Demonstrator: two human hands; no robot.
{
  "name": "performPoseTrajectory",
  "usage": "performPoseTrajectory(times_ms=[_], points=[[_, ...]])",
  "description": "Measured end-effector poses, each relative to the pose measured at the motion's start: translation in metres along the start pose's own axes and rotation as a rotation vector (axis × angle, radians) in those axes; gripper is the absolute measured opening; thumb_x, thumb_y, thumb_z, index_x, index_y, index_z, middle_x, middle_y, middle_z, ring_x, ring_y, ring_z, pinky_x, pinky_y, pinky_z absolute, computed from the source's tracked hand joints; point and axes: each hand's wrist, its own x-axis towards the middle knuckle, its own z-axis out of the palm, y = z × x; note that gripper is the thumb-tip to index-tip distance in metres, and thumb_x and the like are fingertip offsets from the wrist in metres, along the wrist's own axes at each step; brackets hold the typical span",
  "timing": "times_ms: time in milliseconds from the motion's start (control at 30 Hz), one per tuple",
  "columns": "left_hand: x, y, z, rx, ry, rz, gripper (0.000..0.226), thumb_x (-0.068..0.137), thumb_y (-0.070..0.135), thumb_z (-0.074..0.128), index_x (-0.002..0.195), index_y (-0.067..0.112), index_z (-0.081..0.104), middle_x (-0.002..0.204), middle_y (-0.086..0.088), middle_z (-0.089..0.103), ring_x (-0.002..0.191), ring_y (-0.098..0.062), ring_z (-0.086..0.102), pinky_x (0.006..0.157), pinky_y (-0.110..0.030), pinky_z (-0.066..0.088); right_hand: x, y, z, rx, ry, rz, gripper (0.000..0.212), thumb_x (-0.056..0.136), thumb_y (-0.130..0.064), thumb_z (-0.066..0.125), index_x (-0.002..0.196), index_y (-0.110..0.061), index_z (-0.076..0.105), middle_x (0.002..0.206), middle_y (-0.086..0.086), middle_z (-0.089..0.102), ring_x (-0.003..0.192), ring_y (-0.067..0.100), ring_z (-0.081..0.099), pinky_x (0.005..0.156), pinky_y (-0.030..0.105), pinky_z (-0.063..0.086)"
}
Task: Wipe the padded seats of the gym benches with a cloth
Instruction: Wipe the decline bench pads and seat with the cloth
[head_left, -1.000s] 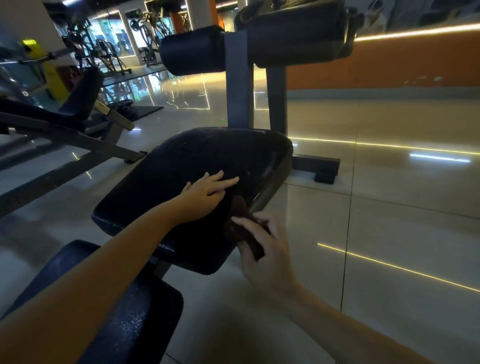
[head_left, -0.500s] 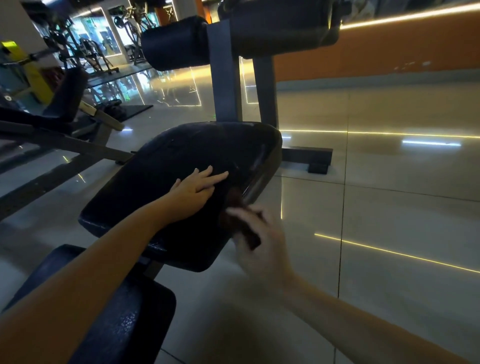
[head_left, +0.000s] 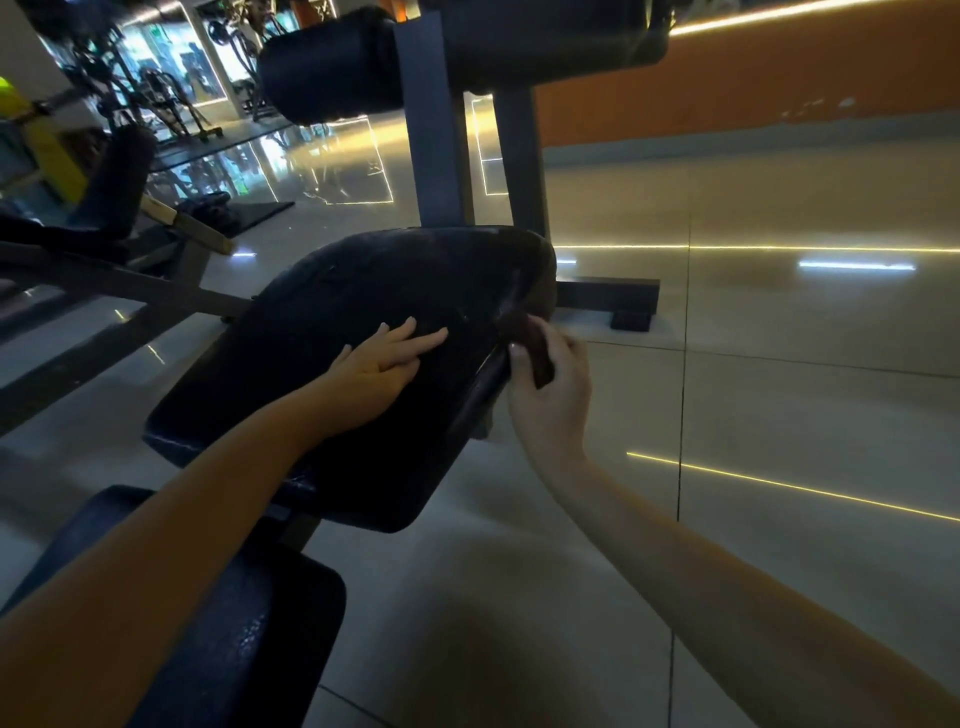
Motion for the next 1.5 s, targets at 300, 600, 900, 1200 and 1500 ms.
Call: performPoseTrajectory(times_ms=[300,600,900,1200,1500], points=[[0.004,-0.002,-0.001,-0.031,-0.021,0.008,0.044,0.107,0.02,0.031,0.129,0.059,0.029,0.163,0.009,0.007,0.15,-0.013,-0.005,0.117,-0.043,-0.012,-0.047,-0.001,-0.019,0.001,-0.268,-0.363,0.044,0.079,0.001,0.069,0.12,-0.014,0.07,0.111,0.007,0.057,0.102,0.016,0.055,0.09,0.015,0.045],[0.002,0.002,0.001,-0.006,-0.013,0.006,0.047,0.107,0.019,0.03,0.139,0.053,0.03,0.164,0.007,0.007,0.15,-0.015,-0.005,0.117,-0.043,-0.011,-0.026,0.001,-0.005,0.095,-0.058,-0.04,0.037,0.092,-0.013,0.065,0.129,-0.015,0.064,0.116,0.0,0.055,0.105,-0.002,0.052,0.09,0.006,0.04],[0.005,-0.002,-0.002,-0.032,-0.039,0.036,0.046,0.107,0.02,0.032,0.125,0.062,0.027,0.163,0.009,0.007,0.149,-0.012,-0.006,0.117,-0.043,-0.012,-0.063,0.002,-0.013,0.128,-0.216,-0.182,0.043,0.08,-0.001,0.071,0.117,-0.022,0.072,0.11,0.002,0.061,0.097,0.016,0.062,0.084,0.032,0.055],[0.003,0.001,-0.001,-0.009,-0.034,0.031,0.046,0.107,0.02,0.031,0.13,0.059,0.027,0.164,0.008,0.007,0.15,-0.014,-0.005,0.117,-0.042,-0.011,-0.007,-0.009,-0.009,0.155,-0.033,0.05,0.031,0.09,-0.004,0.068,0.117,-0.019,0.066,0.108,0.005,0.061,0.094,-0.008,0.058,0.078,0.002,0.043],[0.002,-0.001,-0.002,-0.011,-0.042,0.028,0.045,0.107,0.021,0.031,0.13,0.06,0.024,0.164,0.008,0.004,0.15,-0.013,-0.006,0.117,-0.042,-0.012,-0.07,-0.007,-0.019,0.103,-0.243,-0.115,0.035,0.076,0.001,0.07,0.106,-0.017,0.074,0.102,0.001,0.061,0.096,0.001,0.057,0.081,0.006,0.042]])
